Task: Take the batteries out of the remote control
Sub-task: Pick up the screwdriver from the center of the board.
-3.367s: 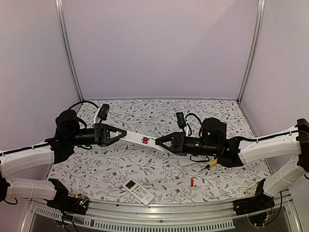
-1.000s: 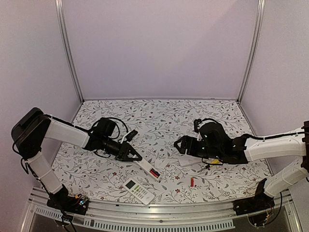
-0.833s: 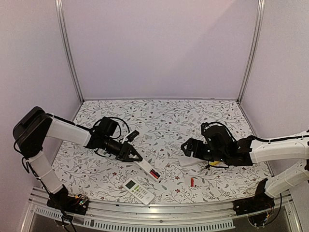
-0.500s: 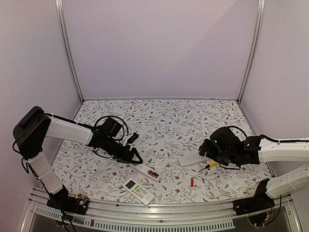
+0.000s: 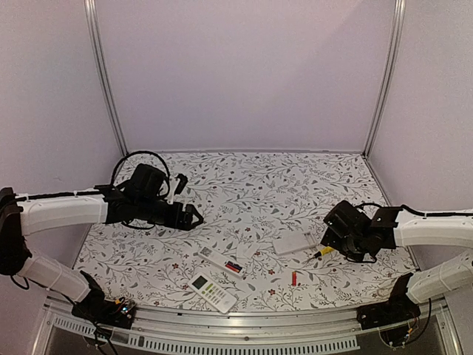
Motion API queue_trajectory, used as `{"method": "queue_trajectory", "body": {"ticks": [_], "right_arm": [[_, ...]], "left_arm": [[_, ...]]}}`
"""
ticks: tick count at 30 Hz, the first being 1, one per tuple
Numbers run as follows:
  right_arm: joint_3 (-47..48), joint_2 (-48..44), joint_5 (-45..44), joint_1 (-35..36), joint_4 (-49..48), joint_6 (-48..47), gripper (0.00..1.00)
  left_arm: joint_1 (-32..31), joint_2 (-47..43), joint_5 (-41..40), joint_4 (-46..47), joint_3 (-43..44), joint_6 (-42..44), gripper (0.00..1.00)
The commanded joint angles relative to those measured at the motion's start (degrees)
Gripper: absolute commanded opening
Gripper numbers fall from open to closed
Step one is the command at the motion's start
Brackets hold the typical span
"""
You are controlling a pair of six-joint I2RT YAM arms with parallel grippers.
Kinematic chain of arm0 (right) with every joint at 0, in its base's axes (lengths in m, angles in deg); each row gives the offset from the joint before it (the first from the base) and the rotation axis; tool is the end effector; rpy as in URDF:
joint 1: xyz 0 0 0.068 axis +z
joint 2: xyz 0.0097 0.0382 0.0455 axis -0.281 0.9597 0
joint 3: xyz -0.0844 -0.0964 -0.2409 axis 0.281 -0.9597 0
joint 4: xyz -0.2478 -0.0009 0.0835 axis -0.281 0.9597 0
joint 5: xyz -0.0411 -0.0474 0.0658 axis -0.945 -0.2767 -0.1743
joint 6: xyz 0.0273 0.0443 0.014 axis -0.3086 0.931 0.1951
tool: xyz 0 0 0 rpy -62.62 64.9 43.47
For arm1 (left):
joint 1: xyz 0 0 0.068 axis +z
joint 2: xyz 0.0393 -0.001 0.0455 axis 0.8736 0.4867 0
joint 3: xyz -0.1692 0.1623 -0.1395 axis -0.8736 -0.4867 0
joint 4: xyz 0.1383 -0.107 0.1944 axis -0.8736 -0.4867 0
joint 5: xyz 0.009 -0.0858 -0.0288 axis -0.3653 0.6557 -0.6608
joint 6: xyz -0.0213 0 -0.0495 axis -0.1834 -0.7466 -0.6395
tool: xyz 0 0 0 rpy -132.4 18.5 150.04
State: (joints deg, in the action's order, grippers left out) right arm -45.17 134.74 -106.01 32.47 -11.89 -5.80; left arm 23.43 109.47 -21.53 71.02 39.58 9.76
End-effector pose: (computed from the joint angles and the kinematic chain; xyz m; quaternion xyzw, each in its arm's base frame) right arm 0.1459 0.1417 0.1789 0.2350 0.9253 0.0460 0.2941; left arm 0.2142 -0.1720 0.2068 0.1312 0.9197 -0.2572 0.2661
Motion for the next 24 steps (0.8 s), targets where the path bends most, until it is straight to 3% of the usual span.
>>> {"method": "queue_trajectory", "body": {"ticks": [1,24], "right_arm": [[0.1,3.3,-0.9,-0.7,1.8,1.9,0.82],[8.2,21.3,2.2,-2.4,-3.3,-4.9,0.56]], "left_arm": [[-0.4,-3.9,-4.0,-1.4,-1.4,-1.0,0.90],[-0.4,-9.5,-1.5,-2.0,-2.6,-1.4,0.89]]}}
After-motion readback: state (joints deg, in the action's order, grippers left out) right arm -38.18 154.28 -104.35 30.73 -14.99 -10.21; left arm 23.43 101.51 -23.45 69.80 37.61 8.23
